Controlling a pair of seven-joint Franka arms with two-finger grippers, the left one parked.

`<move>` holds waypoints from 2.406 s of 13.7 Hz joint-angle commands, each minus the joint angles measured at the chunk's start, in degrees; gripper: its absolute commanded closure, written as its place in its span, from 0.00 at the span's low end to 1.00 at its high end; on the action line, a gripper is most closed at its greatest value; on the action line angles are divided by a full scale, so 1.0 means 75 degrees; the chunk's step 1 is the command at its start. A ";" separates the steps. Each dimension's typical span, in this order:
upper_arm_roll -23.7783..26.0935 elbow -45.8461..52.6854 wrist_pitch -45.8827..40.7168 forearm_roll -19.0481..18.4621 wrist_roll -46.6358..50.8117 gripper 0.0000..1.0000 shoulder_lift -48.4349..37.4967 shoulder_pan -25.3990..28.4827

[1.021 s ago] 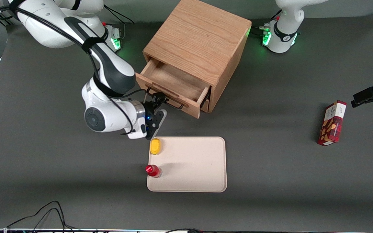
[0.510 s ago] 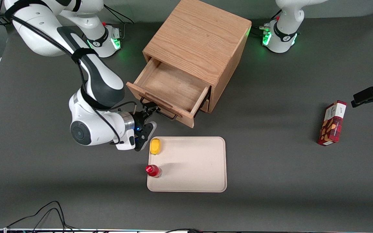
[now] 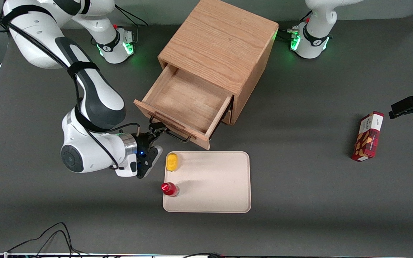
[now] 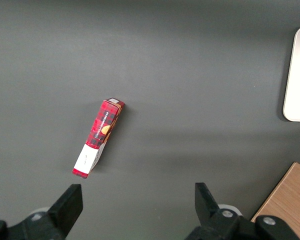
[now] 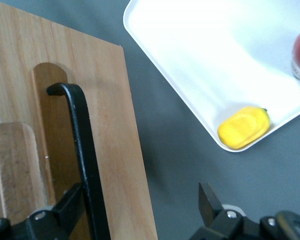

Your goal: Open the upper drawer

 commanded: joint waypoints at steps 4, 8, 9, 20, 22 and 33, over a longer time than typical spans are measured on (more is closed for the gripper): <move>-0.0106 0.0706 -0.0218 -0.0196 0.0046 0.00 0.0358 0.0100; -0.0107 0.0789 -0.0253 -0.0197 0.0058 0.00 0.0394 0.0159; -0.0095 0.0835 -0.0404 -0.0197 0.0058 0.00 0.0394 0.0159; -0.0806 0.1093 -0.2722 -0.1896 0.1737 0.00 -0.2837 0.0018; -0.1404 0.1059 -0.3368 -0.1966 0.2924 0.00 -0.3657 0.0018; -0.3224 -0.4557 -0.1719 -0.1884 0.3760 0.00 -0.7611 -0.0040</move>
